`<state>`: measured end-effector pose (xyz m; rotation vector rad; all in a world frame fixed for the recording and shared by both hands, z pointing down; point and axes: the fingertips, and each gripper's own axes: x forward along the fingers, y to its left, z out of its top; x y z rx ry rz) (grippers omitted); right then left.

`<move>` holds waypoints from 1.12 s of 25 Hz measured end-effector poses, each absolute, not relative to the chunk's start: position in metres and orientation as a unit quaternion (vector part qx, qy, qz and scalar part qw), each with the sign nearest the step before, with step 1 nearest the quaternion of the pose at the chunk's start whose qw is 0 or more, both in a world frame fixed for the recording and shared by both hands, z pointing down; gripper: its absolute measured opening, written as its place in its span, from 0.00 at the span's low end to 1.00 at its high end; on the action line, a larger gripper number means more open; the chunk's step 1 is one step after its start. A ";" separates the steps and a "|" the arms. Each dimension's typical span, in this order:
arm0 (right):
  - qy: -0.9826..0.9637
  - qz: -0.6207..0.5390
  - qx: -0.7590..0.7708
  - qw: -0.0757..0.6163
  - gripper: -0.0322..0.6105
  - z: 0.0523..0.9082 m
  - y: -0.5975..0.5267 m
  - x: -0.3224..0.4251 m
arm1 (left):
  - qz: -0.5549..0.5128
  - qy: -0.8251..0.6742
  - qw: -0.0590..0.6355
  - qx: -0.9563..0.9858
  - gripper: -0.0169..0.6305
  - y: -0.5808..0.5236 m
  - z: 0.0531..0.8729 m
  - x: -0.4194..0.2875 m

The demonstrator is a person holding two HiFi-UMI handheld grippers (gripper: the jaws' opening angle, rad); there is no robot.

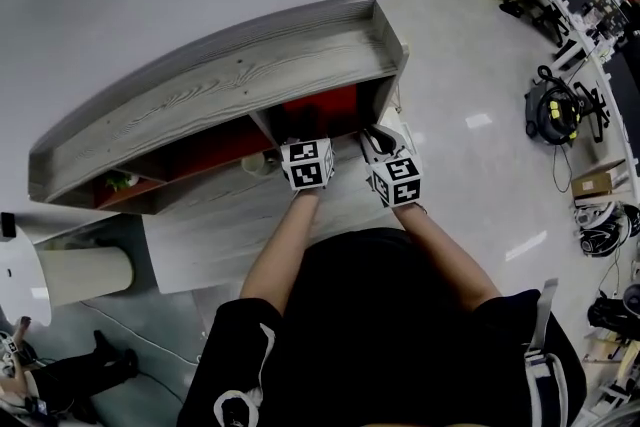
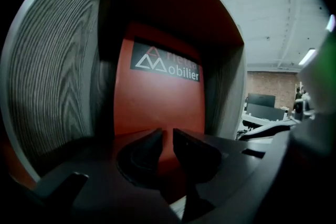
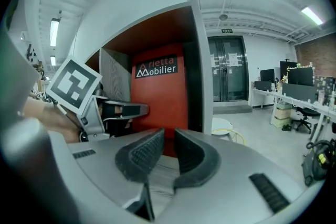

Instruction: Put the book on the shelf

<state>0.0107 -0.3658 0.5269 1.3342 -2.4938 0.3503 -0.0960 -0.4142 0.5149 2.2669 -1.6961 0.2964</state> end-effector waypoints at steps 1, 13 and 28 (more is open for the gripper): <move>-0.865 0.121 0.464 0.146 0.14 0.527 -0.364 0.012 | 0.101 -0.591 0.147 0.787 0.12 -0.416 0.515 -0.096; -0.870 0.116 0.450 0.165 0.13 0.532 -0.327 0.009 | 0.095 -0.631 0.082 0.766 0.12 -0.425 0.515 -0.102; -0.851 0.140 0.476 0.170 0.12 0.550 -0.263 0.029 | 0.117 -0.630 0.072 0.765 0.12 -0.445 0.518 -0.103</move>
